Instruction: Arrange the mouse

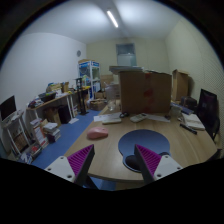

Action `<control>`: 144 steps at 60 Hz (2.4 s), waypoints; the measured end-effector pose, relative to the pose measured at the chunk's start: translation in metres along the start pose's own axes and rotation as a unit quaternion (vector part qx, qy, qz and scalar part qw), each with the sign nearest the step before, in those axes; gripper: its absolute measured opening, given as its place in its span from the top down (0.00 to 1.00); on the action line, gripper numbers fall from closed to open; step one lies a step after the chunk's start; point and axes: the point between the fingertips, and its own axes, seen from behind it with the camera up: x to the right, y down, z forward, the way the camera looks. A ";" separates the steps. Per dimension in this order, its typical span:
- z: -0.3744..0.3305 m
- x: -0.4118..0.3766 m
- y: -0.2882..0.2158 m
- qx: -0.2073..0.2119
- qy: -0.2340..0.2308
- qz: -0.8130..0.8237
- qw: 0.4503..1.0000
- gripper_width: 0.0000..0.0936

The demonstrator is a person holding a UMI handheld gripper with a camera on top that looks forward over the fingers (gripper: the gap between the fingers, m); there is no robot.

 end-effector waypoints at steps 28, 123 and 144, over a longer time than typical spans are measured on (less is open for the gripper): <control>0.133 -0.099 0.027 -0.108 -0.115 0.003 0.987 0.11; 0.143 0.160 0.020 -0.113 0.061 -0.003 0.992 0.59; 0.144 0.152 0.050 -0.149 0.006 0.004 0.989 0.09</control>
